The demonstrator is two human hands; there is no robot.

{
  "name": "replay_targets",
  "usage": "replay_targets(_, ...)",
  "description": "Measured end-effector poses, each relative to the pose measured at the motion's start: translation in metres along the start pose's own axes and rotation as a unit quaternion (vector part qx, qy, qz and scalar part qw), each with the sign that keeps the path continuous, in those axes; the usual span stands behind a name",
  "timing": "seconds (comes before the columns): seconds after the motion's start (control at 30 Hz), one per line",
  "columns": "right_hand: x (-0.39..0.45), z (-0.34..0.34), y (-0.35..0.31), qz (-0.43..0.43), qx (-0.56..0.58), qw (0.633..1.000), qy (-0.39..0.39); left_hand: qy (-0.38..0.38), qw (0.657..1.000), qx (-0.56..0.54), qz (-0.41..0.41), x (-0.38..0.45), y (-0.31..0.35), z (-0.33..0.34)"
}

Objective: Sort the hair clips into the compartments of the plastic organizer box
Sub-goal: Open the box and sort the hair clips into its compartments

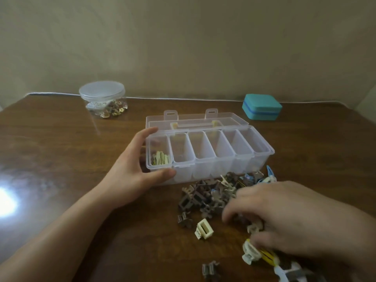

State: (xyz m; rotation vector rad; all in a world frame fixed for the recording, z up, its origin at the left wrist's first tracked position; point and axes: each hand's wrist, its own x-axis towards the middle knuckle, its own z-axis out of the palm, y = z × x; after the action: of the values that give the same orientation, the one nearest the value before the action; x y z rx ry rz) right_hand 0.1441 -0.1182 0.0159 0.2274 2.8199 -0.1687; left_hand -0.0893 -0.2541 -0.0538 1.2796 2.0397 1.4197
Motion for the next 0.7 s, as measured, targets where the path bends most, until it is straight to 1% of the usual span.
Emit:
replay_targets(0.07, 0.005, 0.001, -0.001, 0.005, 0.009, 1.0, 0.019, -0.001, 1.0, 0.006, -0.003, 0.0, 0.0, -0.001)
replay_targets(0.17, -0.001, -0.003, 0.001, 0.039, 0.012, 0.998, 0.052, -0.003, 1.0, 0.008, -0.004, 0.0, 0.001, -0.001)
replay_targets(0.27, -0.012, -0.009, -0.001, 0.091, 0.024, 0.995, 0.033, -0.004, 1.0, 0.0, -0.002, 0.0, 0.001, 0.0)
replay_targets(0.33, -0.012, -0.007, -0.007, 0.103, -0.001, 0.995, 0.02, -0.006, 1.0, -0.003, -0.003, 0.0, 0.0, -0.001)
replay_targets(0.43, -0.003, 0.001, -0.017, 0.085, -0.045, 0.994, 0.044, -0.011, 1.0, -0.009, -0.003, 0.0, -0.001, -0.001)
replay_targets(0.5, -0.001, 0.004, -0.022, 0.072, -0.048, 0.996, 0.036, -0.009, 1.0, -0.012, -0.003, 0.0, -0.002, -0.002)
replay_targets(0.6, 0.0, 0.007, -0.026, 0.05, -0.025, 0.998, 0.029, -0.016, 1.0, -0.01, 0.001, 0.0, -0.003, -0.002)
replay_targets(0.7, 0.002, 0.01, -0.02, 0.026, 0.015, 0.999, 0.041, -0.027, 1.0, -0.013, 0.002, 0.0, -0.005, -0.003)
